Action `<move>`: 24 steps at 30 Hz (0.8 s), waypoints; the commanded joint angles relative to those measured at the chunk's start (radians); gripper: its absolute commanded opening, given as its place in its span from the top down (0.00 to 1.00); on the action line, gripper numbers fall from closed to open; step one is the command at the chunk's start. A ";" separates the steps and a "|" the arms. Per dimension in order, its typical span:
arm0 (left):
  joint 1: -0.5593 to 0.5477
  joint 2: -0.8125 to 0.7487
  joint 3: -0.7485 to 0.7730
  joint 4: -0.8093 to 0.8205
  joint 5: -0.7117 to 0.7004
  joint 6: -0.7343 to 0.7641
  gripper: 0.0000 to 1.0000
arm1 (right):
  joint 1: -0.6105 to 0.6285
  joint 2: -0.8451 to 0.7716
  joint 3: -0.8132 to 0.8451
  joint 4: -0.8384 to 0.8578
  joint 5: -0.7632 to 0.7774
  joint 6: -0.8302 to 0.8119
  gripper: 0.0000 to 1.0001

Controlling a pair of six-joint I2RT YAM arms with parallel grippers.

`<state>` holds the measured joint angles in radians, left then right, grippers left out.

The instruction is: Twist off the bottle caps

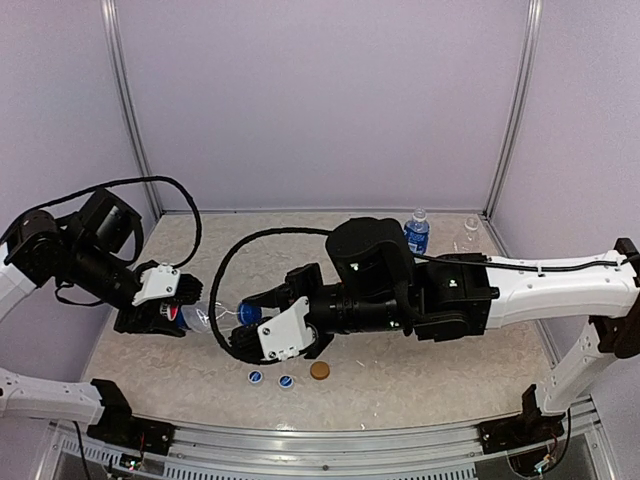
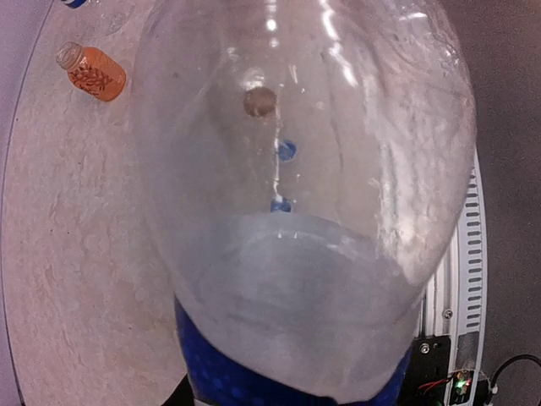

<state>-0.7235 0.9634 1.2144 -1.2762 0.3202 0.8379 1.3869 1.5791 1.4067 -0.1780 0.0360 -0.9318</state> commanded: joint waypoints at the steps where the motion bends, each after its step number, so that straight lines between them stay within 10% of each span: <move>1: -0.004 0.000 0.042 0.025 0.126 -0.034 0.74 | 0.078 0.018 -0.078 0.024 0.334 -0.416 1.00; 7: -0.002 -0.018 0.017 0.050 0.119 -0.049 0.75 | 0.084 -0.011 -0.130 0.182 0.332 -0.441 0.97; 13: 0.017 -0.030 0.016 0.118 0.063 -0.080 0.75 | 0.084 -0.044 -0.182 0.312 0.340 -0.288 0.03; 24: 0.026 -0.054 -0.097 0.345 -0.168 -0.062 0.75 | -0.020 -0.152 -0.182 0.325 0.096 0.461 0.00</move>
<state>-0.7052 0.9218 1.1664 -1.0851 0.2848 0.7696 1.4357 1.4723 1.1961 0.1474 0.2878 -0.9127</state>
